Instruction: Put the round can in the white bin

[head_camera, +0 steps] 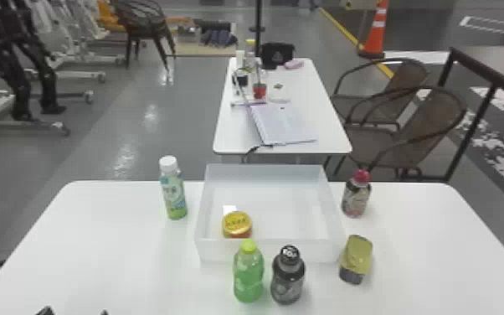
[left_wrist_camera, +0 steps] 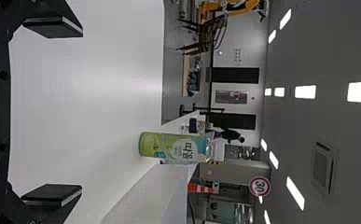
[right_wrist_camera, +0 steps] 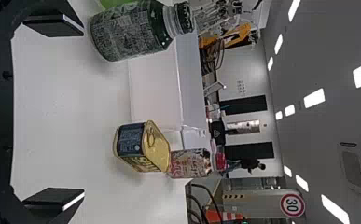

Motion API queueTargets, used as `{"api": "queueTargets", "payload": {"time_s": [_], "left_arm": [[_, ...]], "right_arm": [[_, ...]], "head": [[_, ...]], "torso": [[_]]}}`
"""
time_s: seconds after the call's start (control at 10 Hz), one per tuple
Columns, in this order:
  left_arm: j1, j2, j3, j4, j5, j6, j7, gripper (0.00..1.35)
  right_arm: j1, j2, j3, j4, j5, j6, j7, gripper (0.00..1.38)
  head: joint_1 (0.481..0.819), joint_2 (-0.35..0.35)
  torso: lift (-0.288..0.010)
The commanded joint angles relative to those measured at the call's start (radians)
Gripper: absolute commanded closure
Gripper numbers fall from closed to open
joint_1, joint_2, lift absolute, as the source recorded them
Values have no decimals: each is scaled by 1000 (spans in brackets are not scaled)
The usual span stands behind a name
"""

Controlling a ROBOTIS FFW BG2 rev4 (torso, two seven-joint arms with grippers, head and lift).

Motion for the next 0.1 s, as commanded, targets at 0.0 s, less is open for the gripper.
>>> {"api": "queueTargets", "payload": {"time_s": [0.0], "left_arm": [[-1, -4, -2, 3, 7, -4, -1, 127]], "right_arm": [[0, 0, 0, -3, 2, 0, 0, 85]], "head": [[549, 0]], "torso": [[-100]]}}
